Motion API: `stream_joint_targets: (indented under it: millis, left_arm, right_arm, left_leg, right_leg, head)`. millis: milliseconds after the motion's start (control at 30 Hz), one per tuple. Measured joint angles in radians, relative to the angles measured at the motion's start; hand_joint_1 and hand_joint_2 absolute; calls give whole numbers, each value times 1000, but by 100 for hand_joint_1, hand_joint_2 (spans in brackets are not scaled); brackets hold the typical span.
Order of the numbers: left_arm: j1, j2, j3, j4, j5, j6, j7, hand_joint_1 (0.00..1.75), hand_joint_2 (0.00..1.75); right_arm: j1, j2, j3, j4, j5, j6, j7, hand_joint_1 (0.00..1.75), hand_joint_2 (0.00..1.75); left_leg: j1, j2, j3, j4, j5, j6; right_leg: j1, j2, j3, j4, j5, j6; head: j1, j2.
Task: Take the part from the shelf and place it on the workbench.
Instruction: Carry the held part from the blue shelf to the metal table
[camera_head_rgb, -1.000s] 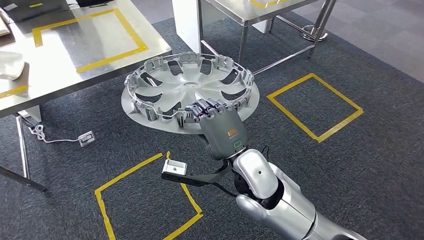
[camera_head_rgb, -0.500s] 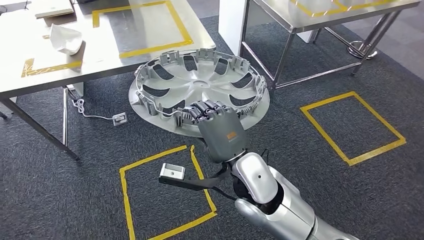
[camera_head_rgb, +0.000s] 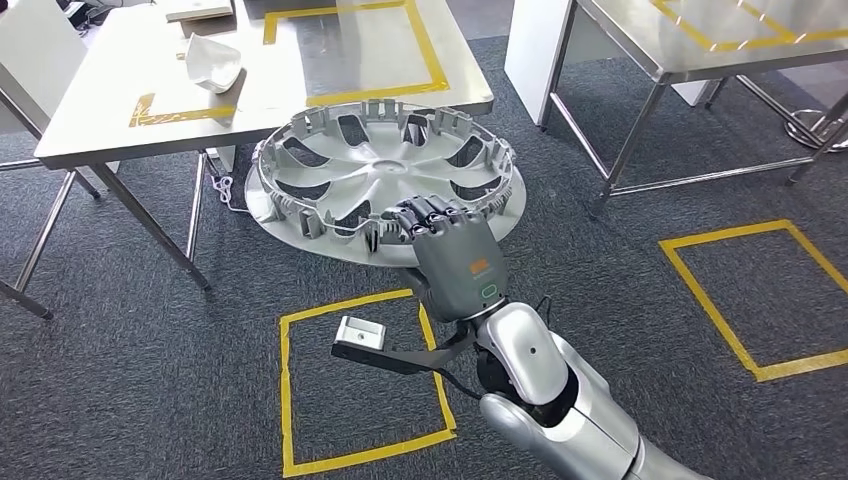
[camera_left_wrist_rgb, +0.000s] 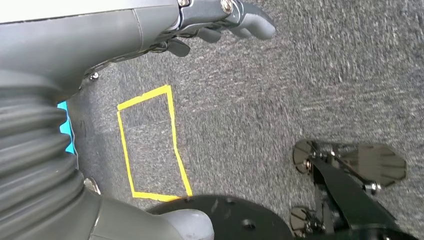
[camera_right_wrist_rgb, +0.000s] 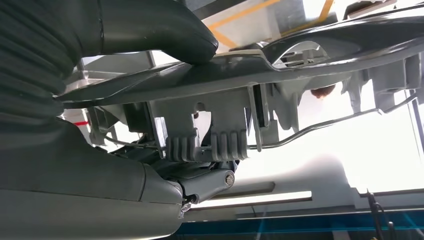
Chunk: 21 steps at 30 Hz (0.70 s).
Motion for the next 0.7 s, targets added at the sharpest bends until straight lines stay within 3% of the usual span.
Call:
stream_joint_targets:
  millis: [133, 233, 333, 467, 533, 600, 633, 667, 700]
  left_arm:
    - [-3, 0, 0, 0, -1, 5, 3, 0, 175]
    - [-3, 1, 0, 0, -2, 8, 3, 0, 175]
    - [-4, 3, 0, -1, -3, 12, 0, 0, 175]
    - [-4, 2, 0, -1, -8, 18, 0, 0, 175]
    - [-2, 0, 0, -1, -12, 19, 1, 0, 175]
    - [-1, 0, 0, -1, -14, 19, 2, 0, 175]
    - [0, 0, 0, -1, -15, 19, 4, 0, 175]
    - [1, 0, 0, 0, -16, 19, 5, 0, 175]
    - [1, 0, 0, 0, -17, 19, 5, 0, 175]
  right_arm:
    - [0, 0, -3, 0, -5, -14, -3, 175, 175]
    - [-1, 0, -6, 0, -8, -24, -3, 175, 175]
    - [-1, 1, -10, 0, -9, -27, -2, 175, 175]
    - [-2, 3, -12, -1, -8, -33, -2, 175, 175]
    - [-2, 3, -15, -5, -4, -37, 2, 175, 175]
    - [1, 3, -22, -12, 4, -39, 8, 175, 175]
    - [5, 3, -25, -14, 8, -38, 11, 175, 175]
    - [10, 3, -27, -17, 12, -36, 13, 175, 175]
    - [15, 3, -28, -20, 14, -34, 16, 175, 175]
  left_leg:
    - [2, 1, 2, -10, 7, -13]
    - [1, 1, 1, -11, 8, -14]
    - [-2, 4, 0, -9, 5, -6]
    - [1, 8, 22, -42, 3, 14]
    - [5, 12, 41, -51, -2, 20]
    - [7, 19, 45, -49, -7, 19]
    - [8, 21, 46, -46, -11, 17]
    - [11, 23, 49, -43, -16, 13]
    - [16, 23, 52, -39, -23, 7]
  right_leg:
    - [2, 1, -5, 1, 4, -8]
    - [1, 1, -6, 1, 6, -10]
    - [-3, 1, -5, -3, 6, -7]
    - [-2, -3, -9, 24, 27, 8]
    - [-4, -13, -45, 88, -13, 16]
    - [-7, -18, -113, 205, -73, 27]
    - [-10, -18, -142, 250, -88, 31]
    - [-13, -19, -155, 264, -84, 36]
    - [-18, -19, -148, 240, -60, 42]
  head:
    - [0, 0]
    - [0, 0]
    - [0, 0]
    - [2, 0]
    - [7, 0]
    - [13, 0]
    - [14, 0]
    - [15, 0]
    - [15, 0]
